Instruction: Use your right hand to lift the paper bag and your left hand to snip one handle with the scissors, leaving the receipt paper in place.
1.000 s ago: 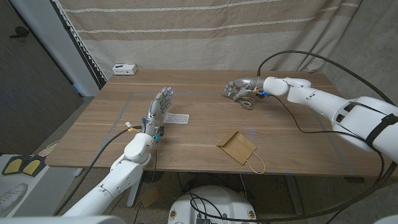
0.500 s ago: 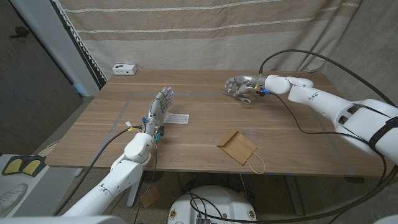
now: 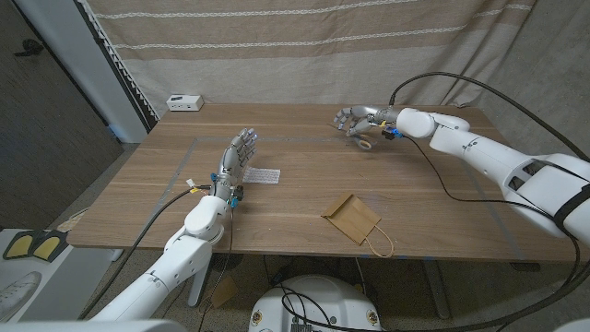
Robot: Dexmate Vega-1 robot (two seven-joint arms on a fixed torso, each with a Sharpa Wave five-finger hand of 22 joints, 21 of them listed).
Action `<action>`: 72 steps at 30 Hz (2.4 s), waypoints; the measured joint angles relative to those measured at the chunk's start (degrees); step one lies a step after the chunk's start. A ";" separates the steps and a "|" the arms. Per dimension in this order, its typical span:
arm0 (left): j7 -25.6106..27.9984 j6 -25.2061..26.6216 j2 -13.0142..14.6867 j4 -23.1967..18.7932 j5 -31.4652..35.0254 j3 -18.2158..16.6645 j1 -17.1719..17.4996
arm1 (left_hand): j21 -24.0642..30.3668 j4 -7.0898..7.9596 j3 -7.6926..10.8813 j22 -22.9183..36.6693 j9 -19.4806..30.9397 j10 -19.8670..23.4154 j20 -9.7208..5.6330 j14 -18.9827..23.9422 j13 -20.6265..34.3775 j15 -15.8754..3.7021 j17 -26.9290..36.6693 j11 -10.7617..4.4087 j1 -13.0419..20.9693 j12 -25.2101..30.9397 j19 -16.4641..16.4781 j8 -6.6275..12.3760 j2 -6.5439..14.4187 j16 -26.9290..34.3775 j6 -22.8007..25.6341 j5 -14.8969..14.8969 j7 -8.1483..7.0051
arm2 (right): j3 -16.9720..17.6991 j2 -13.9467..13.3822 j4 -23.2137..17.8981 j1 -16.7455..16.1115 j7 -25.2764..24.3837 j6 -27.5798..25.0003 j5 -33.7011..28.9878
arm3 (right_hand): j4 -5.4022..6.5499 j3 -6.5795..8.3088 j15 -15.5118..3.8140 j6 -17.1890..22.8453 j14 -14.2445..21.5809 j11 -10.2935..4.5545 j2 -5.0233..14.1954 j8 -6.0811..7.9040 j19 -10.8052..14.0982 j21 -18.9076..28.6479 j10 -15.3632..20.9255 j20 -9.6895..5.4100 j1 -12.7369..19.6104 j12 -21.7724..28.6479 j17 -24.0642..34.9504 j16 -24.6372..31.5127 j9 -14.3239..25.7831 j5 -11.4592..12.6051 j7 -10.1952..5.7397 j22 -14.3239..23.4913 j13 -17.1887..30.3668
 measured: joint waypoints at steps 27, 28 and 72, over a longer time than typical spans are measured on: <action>-0.84 -0.36 -0.03 0.71 -0.45 0.07 -0.51 | 0.00 0.00 0.00 0.00 0.00 0.00 0.00 0.00 0.00 0.00 0.00 0.00 0.00 0.00 0.00 0.00 0.00 0.00 0.00 0.00 0.00 | 6.87 -3.22 -10.04 -6.21 1.06 -3.32 6.27 | 0.00 -0.01 -0.07 0.67 -0.07 0.17 0.07 -0.89 -0.51 2.47 -0.16 0.10 0.07 0.00 0.32 -0.96 -0.56 -0.09 -0.27 -1.01 0.01; -0.84 -0.36 -0.02 0.71 -0.45 0.08 -0.51 | 0.00 0.00 0.00 0.00 0.00 0.00 0.00 0.00 0.00 0.00 0.00 0.00 0.00 0.00 0.00 0.00 0.00 0.00 0.00 0.00 0.00 | 7.15 -3.27 -10.26 -6.42 1.06 -3.36 6.46 | 0.00 -0.01 -0.07 0.75 -0.07 0.09 0.07 -0.89 -0.51 2.48 -0.08 0.10 0.07 0.00 0.32 -0.97 -0.64 -0.10 -0.31 -1.04 0.01; -0.07 0.24 -0.26 0.50 0.37 0.55 -0.91 | 0.00 -0.24 -0.24 0.00 0.00 0.00 0.00 0.00 0.00 0.00 0.00 0.00 -0.31 0.00 0.00 0.00 0.31 0.00 0.00 0.00 0.00 | 14.74 -1.54 -8.44 -11.04 3.79 -1.03 22.63 | 0.04 0.37 0.34 2.47 0.34 -0.10 0.03 -2.12 -1.54 5.41 1.17 0.11 0.03 0.01 3.67 -1.81 -1.48 -0.47 -0.82 -2.63 -0.25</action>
